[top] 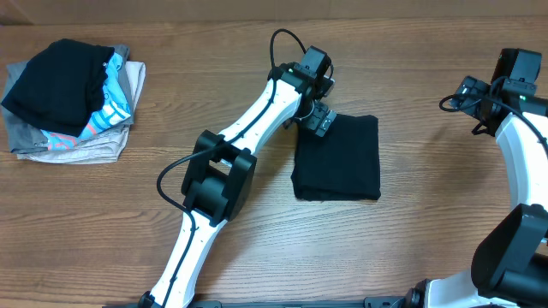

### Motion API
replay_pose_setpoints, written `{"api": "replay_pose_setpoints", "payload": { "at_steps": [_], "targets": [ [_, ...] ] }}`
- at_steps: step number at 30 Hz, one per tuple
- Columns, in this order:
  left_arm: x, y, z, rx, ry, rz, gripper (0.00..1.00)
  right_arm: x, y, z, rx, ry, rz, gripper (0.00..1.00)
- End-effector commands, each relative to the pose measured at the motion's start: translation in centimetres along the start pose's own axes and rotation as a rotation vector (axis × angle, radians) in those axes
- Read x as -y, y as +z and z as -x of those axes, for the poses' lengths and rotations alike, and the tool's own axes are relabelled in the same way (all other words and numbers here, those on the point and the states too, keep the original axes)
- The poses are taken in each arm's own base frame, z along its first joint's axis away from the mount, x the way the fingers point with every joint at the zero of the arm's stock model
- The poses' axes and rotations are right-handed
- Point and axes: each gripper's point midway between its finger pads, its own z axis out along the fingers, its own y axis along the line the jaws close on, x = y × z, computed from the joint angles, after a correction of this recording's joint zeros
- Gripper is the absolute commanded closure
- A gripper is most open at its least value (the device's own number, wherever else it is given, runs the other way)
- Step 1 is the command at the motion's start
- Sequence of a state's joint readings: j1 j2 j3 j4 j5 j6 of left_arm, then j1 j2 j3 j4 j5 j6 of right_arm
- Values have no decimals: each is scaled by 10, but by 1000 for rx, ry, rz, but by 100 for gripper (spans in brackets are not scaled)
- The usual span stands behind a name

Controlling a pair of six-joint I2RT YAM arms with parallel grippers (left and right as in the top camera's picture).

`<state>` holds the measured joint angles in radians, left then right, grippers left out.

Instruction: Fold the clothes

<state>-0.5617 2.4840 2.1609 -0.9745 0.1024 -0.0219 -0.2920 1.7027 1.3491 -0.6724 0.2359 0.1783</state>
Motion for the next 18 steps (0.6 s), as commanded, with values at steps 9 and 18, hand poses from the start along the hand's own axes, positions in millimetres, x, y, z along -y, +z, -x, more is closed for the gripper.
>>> {"api": "replay_pose_setpoints", "payload": {
  "at_steps": [9, 18],
  "targets": [
    [20, -22, -4, -30, 153, -141, 0, 0, 0, 1, 6, -3, -7, 0],
    [8, 1, -5, -6, 191, -88, 0, 0, 0, 1, 6, -3, -7, 0]
  ]
}}
